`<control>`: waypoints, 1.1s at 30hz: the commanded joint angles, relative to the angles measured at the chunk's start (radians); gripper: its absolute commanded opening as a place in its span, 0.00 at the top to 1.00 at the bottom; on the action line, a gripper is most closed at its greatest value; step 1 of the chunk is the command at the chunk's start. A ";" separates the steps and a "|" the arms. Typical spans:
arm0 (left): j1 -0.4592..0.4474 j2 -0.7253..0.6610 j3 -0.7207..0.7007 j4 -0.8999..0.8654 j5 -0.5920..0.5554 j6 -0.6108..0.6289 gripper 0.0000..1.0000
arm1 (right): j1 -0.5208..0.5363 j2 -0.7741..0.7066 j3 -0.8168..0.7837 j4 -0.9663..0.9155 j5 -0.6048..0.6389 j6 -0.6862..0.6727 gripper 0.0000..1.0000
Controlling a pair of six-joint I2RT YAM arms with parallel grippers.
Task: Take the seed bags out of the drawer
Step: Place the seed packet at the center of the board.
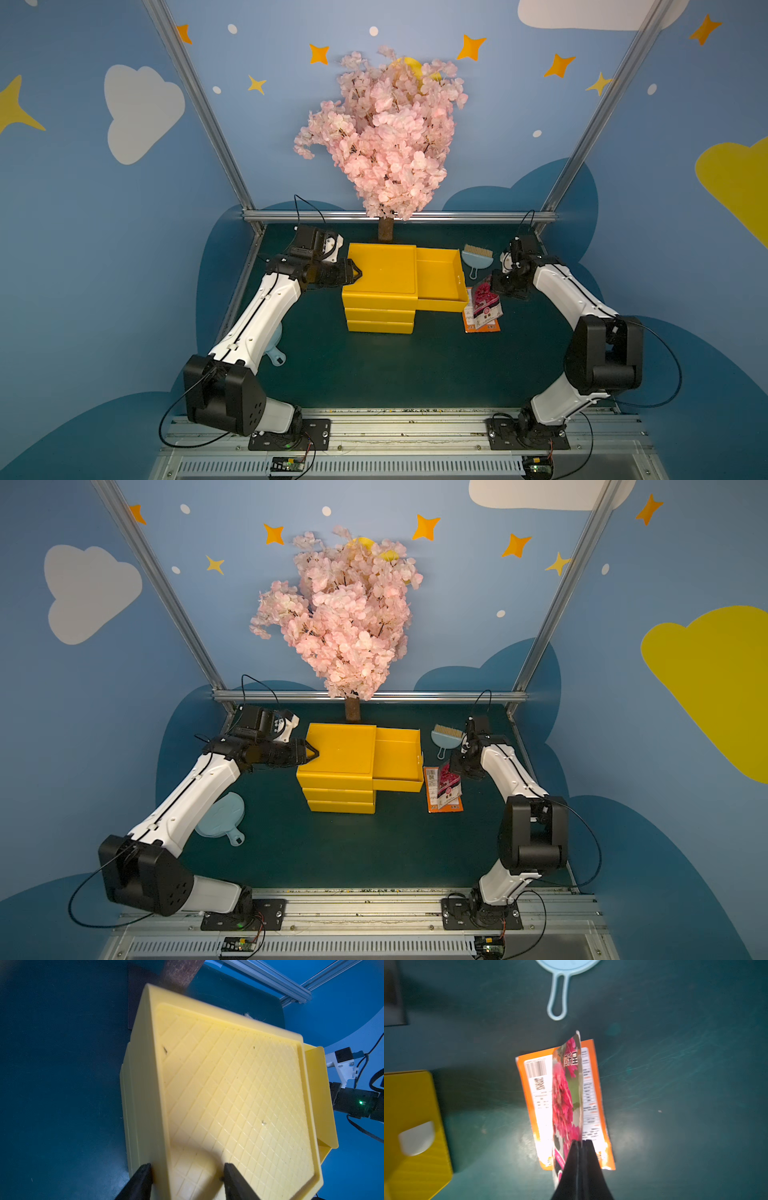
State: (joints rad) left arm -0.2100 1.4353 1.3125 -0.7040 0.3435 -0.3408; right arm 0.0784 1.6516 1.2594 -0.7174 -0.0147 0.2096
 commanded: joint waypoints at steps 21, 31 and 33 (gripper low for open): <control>-0.012 0.000 -0.040 -0.124 -0.016 0.002 0.44 | 0.008 -0.097 -0.055 -0.002 -0.107 0.048 0.73; -0.012 0.002 -0.016 -0.160 -0.036 -0.022 0.44 | 0.170 -0.241 -0.014 -0.022 -0.394 0.078 0.72; -0.013 -0.002 -0.013 -0.166 -0.045 -0.024 0.44 | 0.201 -0.253 -0.004 -0.023 -0.397 0.086 0.71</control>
State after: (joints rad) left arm -0.2119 1.4296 1.3144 -0.7216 0.3313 -0.3668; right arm 0.2470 1.4265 1.2221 -0.7216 -0.3431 0.2752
